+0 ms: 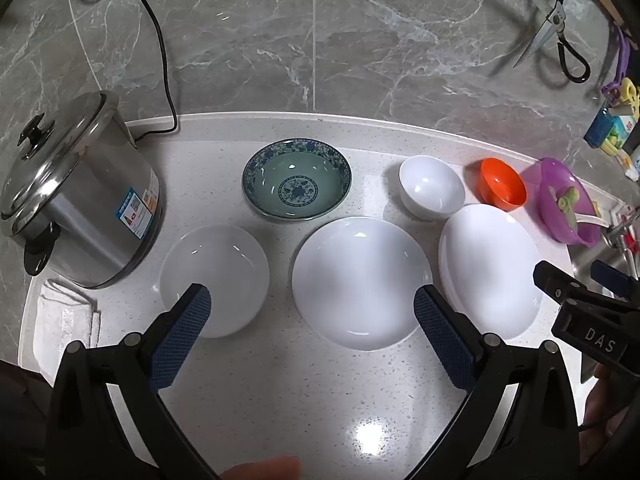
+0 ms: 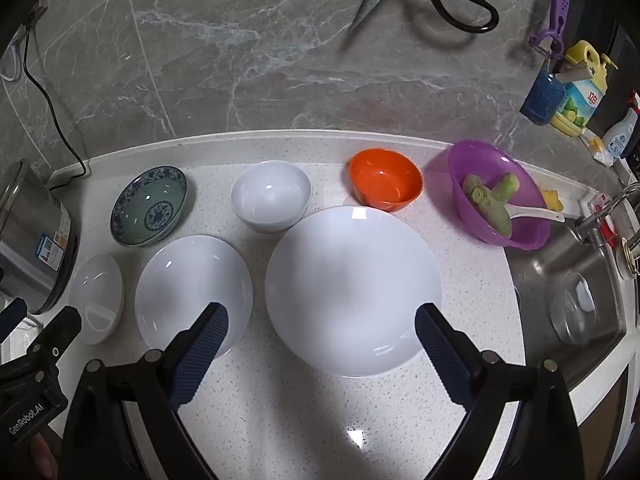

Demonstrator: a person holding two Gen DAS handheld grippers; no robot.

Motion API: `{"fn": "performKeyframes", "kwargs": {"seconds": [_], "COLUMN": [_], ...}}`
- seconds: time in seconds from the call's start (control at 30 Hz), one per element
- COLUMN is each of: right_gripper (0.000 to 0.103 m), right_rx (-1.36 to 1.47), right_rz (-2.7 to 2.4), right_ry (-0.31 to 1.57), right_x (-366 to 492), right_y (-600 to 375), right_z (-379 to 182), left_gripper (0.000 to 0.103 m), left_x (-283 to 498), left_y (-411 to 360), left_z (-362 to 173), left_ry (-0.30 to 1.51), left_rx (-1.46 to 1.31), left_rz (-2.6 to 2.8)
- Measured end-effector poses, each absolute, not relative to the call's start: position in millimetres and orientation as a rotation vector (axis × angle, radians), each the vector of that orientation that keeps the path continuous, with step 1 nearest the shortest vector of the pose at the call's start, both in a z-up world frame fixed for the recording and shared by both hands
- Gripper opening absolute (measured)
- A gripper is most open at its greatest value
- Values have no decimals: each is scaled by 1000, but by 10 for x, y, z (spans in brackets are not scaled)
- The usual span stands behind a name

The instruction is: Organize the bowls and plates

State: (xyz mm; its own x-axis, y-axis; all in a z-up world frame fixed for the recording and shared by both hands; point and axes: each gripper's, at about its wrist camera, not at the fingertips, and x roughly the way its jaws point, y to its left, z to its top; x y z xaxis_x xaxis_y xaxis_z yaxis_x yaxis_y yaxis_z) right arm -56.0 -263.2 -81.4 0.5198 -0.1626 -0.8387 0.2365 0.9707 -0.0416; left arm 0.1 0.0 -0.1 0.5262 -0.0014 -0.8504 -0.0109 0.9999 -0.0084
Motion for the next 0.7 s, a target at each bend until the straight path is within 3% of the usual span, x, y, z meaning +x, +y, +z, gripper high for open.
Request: {"fn": "performKeyframes", "kwargs": {"seconds": [0.7], "right_gripper": [97], "right_rx": [76], "right_rz": [-245], "right_ry": [998], "right_x": [-545], "right_y": [-2623], "right_z": [-804], "left_gripper": [102], "left_x": [-2], "left_y": [1], "left_z": [2], "left_ry": [1016], "left_rx": [-11], "left_rz": [8]}}
